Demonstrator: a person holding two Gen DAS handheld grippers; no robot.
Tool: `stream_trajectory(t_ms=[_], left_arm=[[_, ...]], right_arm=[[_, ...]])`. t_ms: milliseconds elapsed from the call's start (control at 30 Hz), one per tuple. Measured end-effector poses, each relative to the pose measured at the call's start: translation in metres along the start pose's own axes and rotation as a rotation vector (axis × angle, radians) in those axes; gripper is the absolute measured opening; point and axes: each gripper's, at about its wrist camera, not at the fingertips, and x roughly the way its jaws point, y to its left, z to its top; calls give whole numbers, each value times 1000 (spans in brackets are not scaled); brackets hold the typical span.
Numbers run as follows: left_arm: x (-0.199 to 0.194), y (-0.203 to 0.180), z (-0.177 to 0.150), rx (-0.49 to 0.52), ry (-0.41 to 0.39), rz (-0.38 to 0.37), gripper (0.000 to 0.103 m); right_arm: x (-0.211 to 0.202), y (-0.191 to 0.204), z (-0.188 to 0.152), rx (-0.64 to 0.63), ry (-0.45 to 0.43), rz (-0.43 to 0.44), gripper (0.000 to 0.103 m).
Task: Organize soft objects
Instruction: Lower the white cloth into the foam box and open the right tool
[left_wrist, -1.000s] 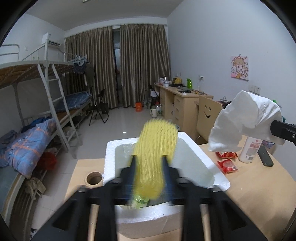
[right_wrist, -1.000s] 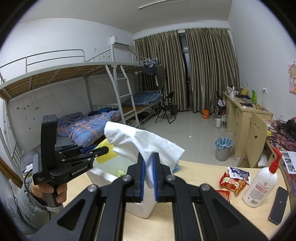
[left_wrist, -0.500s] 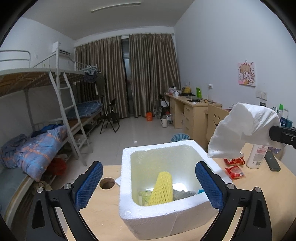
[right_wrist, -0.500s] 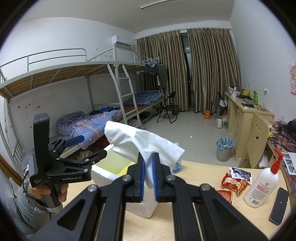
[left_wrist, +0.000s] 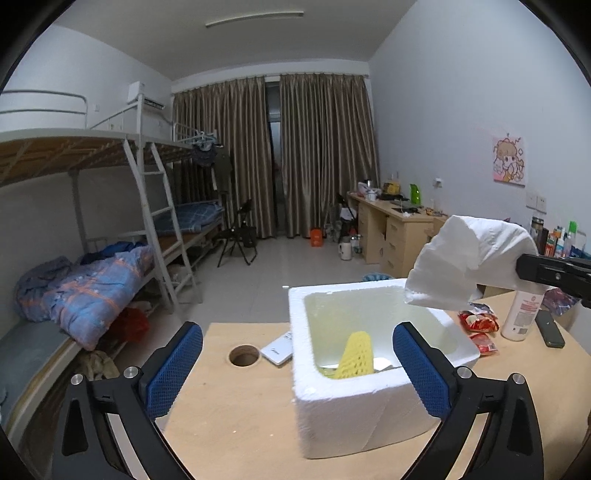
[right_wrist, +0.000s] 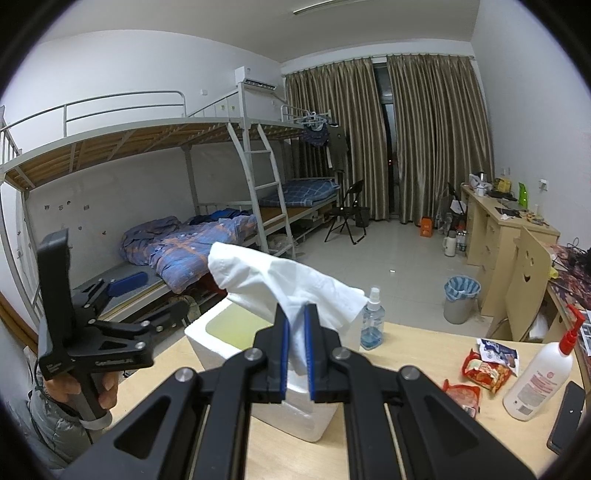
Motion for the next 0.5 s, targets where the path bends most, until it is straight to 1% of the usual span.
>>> stream_trajectory(t_ms=[200, 500], left_arm=[[-14, 12, -1, 2, -23, 25, 103], [-19, 27, -3, -16, -23, 46, 103]], right_arm=[[9, 9, 2, -12, 8, 11, 11], [27, 18, 7, -20, 34, 25, 10]])
